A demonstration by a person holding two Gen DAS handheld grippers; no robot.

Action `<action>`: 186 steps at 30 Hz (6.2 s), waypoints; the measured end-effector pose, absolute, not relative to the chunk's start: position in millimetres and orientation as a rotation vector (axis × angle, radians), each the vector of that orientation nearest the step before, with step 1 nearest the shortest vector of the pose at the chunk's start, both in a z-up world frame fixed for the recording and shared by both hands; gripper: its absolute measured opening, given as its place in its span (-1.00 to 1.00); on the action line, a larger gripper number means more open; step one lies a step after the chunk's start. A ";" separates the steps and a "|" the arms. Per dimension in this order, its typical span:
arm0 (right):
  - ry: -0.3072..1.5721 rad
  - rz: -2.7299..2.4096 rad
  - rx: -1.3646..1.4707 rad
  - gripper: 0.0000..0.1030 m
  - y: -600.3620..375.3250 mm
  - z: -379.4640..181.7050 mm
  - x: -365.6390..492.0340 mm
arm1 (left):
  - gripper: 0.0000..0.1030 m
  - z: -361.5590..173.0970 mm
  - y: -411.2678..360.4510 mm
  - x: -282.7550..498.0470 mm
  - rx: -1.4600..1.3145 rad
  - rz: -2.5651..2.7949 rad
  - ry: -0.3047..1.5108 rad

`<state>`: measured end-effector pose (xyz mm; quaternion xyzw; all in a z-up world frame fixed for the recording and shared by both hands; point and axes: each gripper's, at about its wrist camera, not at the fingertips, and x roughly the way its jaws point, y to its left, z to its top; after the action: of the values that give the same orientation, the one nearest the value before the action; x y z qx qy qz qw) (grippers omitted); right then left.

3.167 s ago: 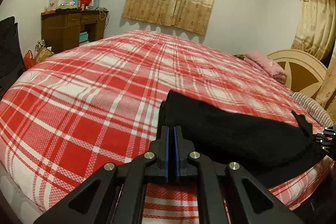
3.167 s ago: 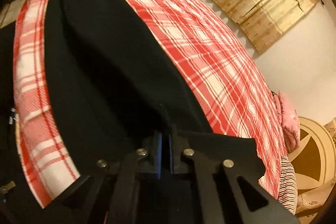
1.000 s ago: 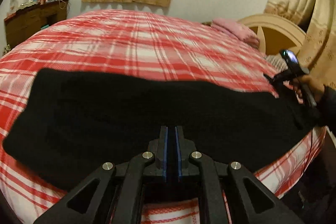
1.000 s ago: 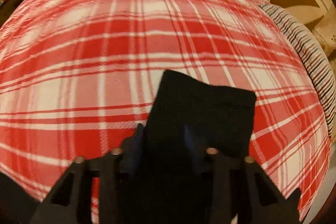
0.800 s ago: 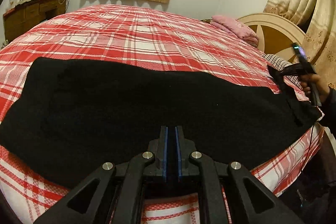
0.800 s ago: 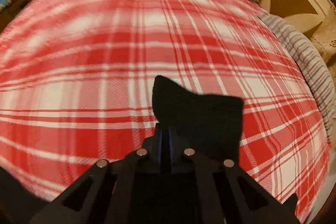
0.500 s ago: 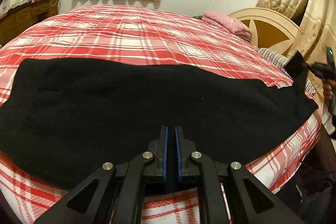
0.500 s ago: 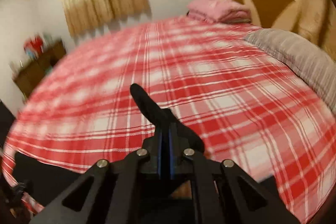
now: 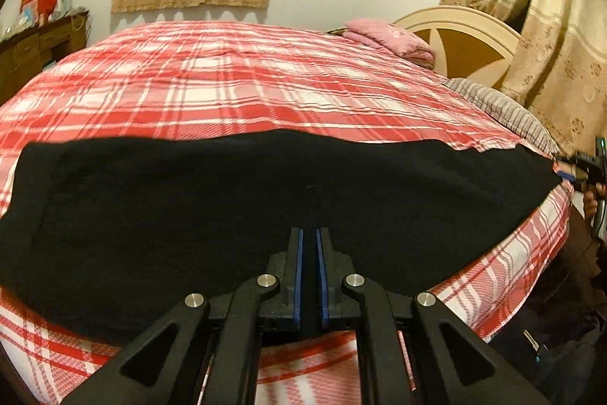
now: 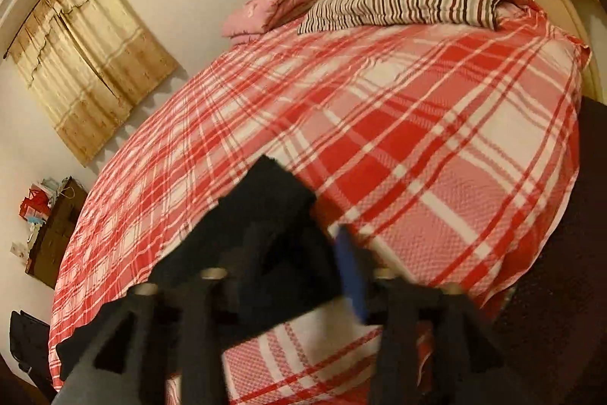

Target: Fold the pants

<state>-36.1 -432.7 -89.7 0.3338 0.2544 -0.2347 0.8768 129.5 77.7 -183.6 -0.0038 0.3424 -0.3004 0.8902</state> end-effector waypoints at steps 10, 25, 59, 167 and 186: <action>0.588 -0.551 0.668 -0.69 -449.5 -97.8 -14.2 | -0.87 -176.6 -5.3 106.3 0.117 -0.819 0.683; 0.574 -0.550 0.527 -0.77 -428.7 -87.1 -36.3 | -0.86 -200.6 -29.3 114.1 0.106 -0.882 0.779; 0.758 -0.073 0.024 0.08 -231.1 -119.1 110.1 | -0.86 -159.7 169.6 166.3 0.154 -0.192 0.631; 1.370 0.684 0.960 -0.42 -49.2 -198.7 356.1 | 0.28 -209.7 249.5 164.8 -0.041 -0.049 0.471; 1.152 0.503 0.781 -0.90 -59.9 -163.7 371.6 | 0.29 -209.0 251.5 166.8 -0.037 -0.048 0.475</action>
<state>371.6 -59.9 -163.7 0.3559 0.5248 0.2292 0.7385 166.8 251.5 -209.0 -0.0183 0.2350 -0.0238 0.9715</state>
